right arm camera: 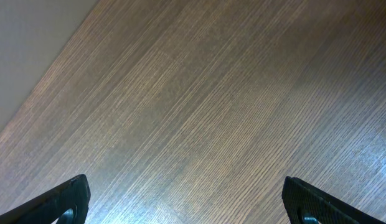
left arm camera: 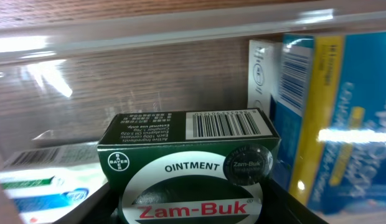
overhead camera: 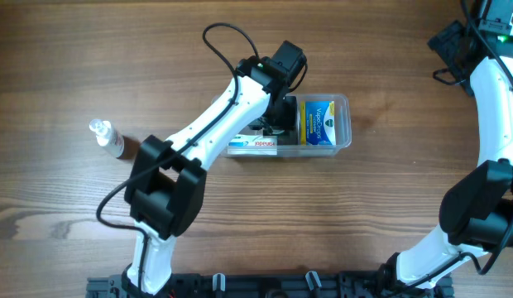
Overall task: Pack container
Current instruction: 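Lift the Zam-Buk tin and place it into the container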
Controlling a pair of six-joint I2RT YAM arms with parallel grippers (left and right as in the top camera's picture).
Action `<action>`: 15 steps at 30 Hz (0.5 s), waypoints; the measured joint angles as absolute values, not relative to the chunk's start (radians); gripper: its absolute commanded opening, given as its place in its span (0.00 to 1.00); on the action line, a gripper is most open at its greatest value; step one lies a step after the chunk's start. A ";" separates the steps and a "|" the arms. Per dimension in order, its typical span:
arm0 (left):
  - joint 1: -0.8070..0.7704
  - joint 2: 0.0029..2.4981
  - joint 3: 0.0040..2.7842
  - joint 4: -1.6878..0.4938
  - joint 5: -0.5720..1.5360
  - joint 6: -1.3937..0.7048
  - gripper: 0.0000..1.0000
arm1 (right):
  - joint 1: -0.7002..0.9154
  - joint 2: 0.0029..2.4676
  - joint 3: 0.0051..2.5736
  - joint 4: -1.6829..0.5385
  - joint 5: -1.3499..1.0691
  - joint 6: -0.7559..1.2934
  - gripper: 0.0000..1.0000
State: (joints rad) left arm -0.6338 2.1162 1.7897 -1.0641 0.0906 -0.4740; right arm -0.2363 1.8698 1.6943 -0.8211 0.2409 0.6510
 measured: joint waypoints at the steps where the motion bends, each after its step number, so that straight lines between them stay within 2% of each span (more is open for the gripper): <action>1: -0.634 2.132 1.790 -1.053 0.097 -0.474 0.58 | -0.236 1.870 1.694 -0.821 0.241 0.651 1.00; 8: -0.634 2.146 1.791 -0.967 0.107 -0.477 0.60 | -0.236 1.870 1.694 -0.821 0.241 0.651 1.00; 15: -0.634 2.197 1.795 -0.971 0.111 -0.477 0.63 | -0.236 1.870 1.694 -0.821 0.241 0.651 1.00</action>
